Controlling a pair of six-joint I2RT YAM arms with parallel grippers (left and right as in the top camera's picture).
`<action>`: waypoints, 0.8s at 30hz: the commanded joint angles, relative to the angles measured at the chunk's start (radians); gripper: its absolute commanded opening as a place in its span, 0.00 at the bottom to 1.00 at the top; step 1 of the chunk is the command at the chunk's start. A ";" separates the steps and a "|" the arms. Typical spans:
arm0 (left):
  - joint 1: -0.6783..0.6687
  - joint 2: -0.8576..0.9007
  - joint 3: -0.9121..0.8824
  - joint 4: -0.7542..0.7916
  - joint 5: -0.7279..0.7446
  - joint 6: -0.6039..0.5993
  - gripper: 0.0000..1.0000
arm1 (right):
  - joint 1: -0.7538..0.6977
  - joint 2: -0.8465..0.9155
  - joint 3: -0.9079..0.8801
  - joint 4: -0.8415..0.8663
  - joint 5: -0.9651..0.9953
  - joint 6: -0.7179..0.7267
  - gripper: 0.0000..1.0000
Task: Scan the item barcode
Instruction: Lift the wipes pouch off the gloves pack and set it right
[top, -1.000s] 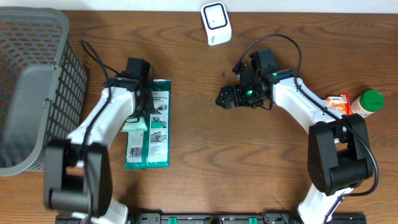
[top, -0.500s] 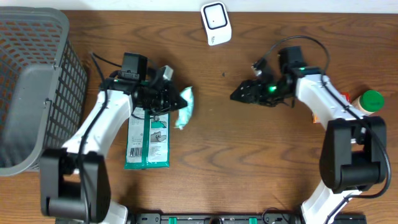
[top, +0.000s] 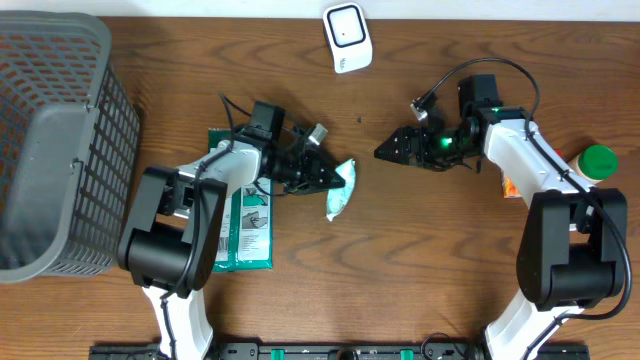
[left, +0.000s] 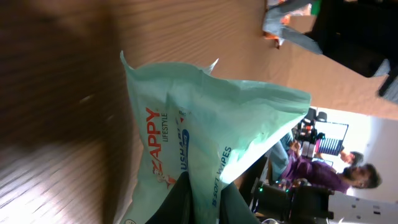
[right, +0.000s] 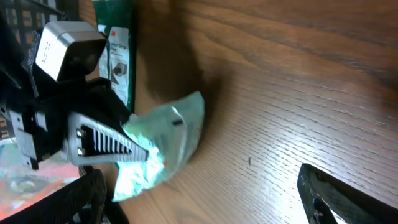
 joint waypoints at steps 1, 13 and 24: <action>-0.010 0.001 -0.002 0.037 0.007 0.013 0.08 | 0.022 -0.025 0.018 0.006 0.003 -0.017 0.95; -0.007 0.001 -0.001 0.025 -0.266 0.013 0.21 | 0.045 -0.025 0.018 0.007 0.003 -0.014 0.94; 0.027 -0.064 0.011 -0.011 -0.431 0.014 0.44 | 0.055 -0.025 0.018 0.011 0.003 -0.012 0.96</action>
